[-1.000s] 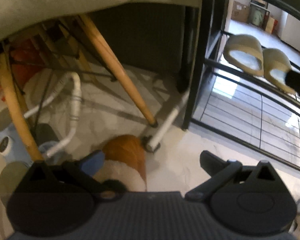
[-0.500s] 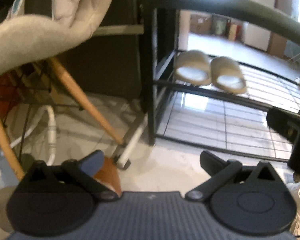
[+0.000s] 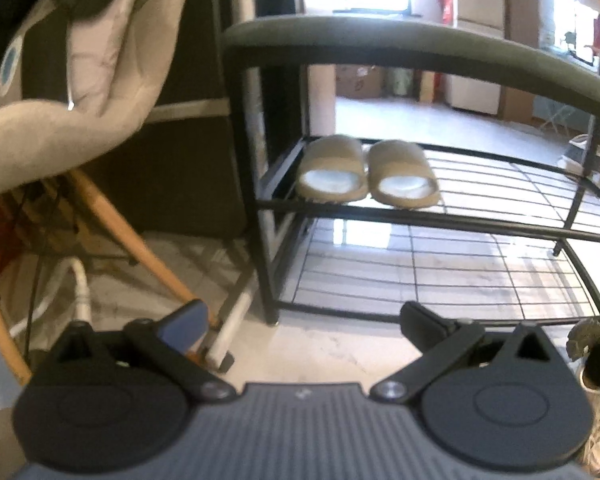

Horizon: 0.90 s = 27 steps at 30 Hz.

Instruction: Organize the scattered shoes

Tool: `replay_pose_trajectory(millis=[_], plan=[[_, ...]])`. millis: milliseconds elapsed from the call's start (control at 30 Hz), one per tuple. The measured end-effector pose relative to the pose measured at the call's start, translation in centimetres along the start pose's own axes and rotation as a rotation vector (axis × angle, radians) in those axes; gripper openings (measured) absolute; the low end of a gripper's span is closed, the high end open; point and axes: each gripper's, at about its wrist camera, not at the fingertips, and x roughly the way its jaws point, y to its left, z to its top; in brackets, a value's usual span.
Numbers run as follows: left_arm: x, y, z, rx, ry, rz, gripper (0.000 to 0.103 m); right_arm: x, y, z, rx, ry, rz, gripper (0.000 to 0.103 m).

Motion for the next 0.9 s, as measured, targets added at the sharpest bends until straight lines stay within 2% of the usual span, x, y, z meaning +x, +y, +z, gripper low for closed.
replay_pose_trajectory(millis=[167,267,467,900], plan=[[-0.6,-1.3,-0.1,0.031,-0.028,-0.032,0.102,-3.4,-1.9,-1.8,0.012,-0.038,-0.030,0.103],[-0.9,-2.0,-0.3,0.050,-0.035,-0.044,0.102,-4.7,-3.7,-2.4,0.033,-0.034,-0.013,0.103],[-1.2,-2.4,-0.6,0.025,-0.039,-0.007,0.102,-5.8,-7.6,-2.3,0.149,-0.017,-0.042,0.103],[-0.5,-2.6,-0.8,0.002,0.026,0.000,0.102,-5.7,-8.3,-4.0,0.171,0.002,-0.045,0.103]])
